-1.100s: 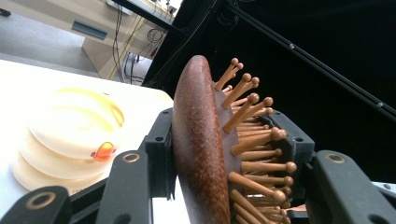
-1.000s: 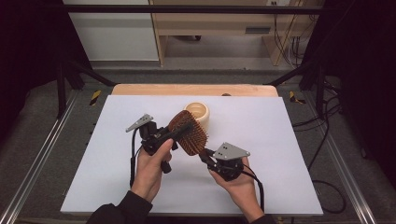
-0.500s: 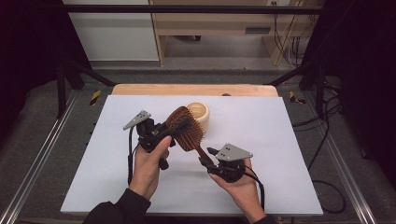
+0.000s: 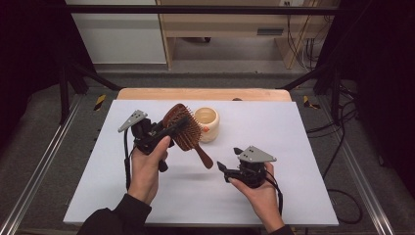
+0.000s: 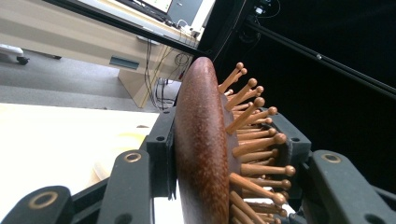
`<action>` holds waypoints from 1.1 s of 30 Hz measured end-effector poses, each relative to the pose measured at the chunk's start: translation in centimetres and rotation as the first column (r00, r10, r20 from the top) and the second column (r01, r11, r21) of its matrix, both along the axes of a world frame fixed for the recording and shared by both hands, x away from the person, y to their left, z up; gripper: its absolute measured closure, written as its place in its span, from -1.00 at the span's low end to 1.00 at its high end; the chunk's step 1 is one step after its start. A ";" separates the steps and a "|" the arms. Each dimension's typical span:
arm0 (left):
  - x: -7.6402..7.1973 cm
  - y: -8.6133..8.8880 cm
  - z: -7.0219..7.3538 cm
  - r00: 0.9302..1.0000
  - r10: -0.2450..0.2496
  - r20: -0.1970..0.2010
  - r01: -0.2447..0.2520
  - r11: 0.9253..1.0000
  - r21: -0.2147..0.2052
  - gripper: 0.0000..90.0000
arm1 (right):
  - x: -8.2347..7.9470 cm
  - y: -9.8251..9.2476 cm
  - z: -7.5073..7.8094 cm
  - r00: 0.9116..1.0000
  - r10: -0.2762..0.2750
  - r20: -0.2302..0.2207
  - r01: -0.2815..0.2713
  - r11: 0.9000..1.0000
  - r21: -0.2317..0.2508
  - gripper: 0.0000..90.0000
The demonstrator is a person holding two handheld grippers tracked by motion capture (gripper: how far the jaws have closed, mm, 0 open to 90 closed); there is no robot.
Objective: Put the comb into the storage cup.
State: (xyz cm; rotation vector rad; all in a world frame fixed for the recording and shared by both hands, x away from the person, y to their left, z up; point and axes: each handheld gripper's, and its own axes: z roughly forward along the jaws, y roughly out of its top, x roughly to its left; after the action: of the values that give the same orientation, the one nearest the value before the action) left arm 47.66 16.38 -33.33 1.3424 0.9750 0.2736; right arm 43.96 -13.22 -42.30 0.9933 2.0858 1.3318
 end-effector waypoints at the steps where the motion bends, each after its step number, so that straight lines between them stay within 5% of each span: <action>1: 0.0 0.1 0.1 1.000 0.001 0.002 -0.001 1.000 0.004 0.15 | 0.0 0.0 -0.1 1.000 -0.020 0.004 0.020 1.000 -0.007 -0.68; 7: -0.1 0.3 0.9 1.000 0.002 0.014 -0.002 1.000 0.010 0.15 | 0.2 -0.9 -0.6 0.995 -0.100 0.006 0.100 0.994 -0.049 -0.68; 15: -0.1 0.3 1.7 1.000 0.003 0.017 -0.003 1.000 -0.002 0.15 | -0.2 -4.6 -1.0 0.982 -0.179 0.055 0.181 0.982 -0.050 -0.66; 20: 0.3 -0.1 2.4 1.000 0.000 0.019 0.000 1.000 0.013 0.15 | -0.9 -6.9 -1.6 0.972 -0.184 0.148 0.193 0.980 -0.047 -0.73; 33: 2.0 -1.5 4.6 1.000 0.017 0.024 -0.017 1.000 0.022 0.14 | -1.2 -9.5 -2.0 0.961 -0.242 0.137 0.240 0.970 0.029 -0.88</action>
State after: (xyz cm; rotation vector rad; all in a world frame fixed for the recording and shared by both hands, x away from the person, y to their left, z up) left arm 49.63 14.85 -28.68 1.3484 0.9657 0.3134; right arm 42.76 -22.74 -44.34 1.0869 1.7913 1.2524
